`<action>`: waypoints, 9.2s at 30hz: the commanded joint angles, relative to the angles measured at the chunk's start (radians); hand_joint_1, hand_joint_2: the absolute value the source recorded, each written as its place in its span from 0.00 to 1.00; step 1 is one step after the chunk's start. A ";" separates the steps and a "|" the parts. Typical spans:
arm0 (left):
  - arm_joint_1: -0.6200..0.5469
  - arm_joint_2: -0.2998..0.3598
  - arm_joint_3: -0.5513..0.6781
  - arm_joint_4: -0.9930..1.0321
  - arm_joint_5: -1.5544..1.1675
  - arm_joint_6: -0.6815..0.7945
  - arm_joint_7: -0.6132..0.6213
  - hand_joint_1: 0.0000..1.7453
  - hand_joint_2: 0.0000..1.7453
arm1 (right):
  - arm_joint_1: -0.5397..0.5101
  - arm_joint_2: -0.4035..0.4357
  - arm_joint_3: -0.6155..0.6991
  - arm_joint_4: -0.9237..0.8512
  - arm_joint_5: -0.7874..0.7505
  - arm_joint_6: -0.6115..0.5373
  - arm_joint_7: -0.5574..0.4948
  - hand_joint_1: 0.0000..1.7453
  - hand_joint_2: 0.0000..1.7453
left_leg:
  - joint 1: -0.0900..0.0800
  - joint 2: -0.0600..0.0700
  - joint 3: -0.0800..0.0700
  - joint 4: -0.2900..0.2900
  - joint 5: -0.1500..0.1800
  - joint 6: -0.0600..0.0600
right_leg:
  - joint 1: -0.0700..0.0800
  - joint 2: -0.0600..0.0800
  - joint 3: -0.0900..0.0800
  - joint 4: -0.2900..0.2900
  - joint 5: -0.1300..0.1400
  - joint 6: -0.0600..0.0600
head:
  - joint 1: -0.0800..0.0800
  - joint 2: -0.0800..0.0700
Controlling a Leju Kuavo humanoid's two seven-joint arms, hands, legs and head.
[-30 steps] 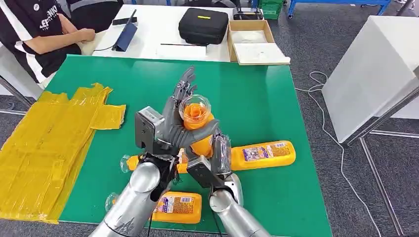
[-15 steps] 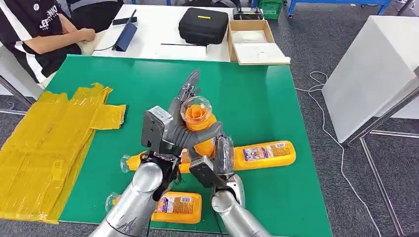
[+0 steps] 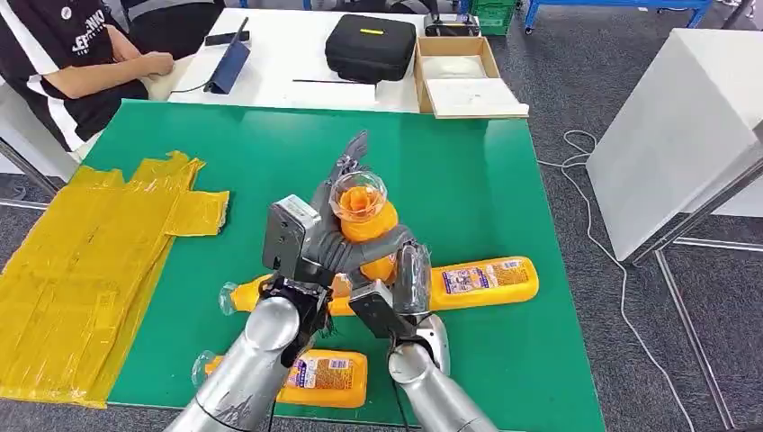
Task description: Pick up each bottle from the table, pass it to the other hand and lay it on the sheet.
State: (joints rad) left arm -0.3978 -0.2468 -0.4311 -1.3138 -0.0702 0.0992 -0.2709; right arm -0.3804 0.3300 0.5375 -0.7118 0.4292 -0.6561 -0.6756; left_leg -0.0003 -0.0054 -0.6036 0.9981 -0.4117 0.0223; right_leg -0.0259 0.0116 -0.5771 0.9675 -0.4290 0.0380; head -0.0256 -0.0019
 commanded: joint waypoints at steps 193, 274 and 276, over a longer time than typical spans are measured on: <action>0.373 -0.009 0.955 0.026 -1.235 0.599 -0.427 0.00 1.00 | 0.312 -0.646 -0.175 -0.774 0.687 0.169 0.578 0.00 1.00 | -0.002 -0.002 0.000 0.000 0.000 -0.001 | -0.001 -0.003 0.001 -0.001 0.000 -0.001 | 0.000 0.000; 0.475 0.104 0.289 -0.223 -0.230 0.400 -0.365 0.00 1.00 | -0.327 -0.538 0.242 0.038 0.698 0.719 0.692 0.00 1.00 | -0.005 -0.003 0.000 0.001 0.003 0.003 | -0.004 -0.005 0.002 0.000 0.002 0.000 | 0.000 0.000; 0.471 0.107 0.289 -0.220 -0.228 0.399 -0.366 0.00 1.00 | -0.336 -0.547 0.239 0.042 0.686 0.707 0.666 0.00 1.00 | -0.006 -0.003 -0.001 0.000 0.003 0.004 | -0.005 -0.006 0.001 0.000 0.002 0.001 | -0.001 0.000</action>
State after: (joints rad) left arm 0.0916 -0.1575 -0.1644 -1.5839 -0.3109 0.5058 -0.6386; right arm -0.6209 -0.2129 0.7675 -0.7641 1.1341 0.0763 0.0320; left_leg -0.0060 -0.0110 -0.6058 0.9979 -0.4079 0.0279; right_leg -0.0307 0.0047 -0.5768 0.9673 -0.4267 0.0417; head -0.0263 -0.0019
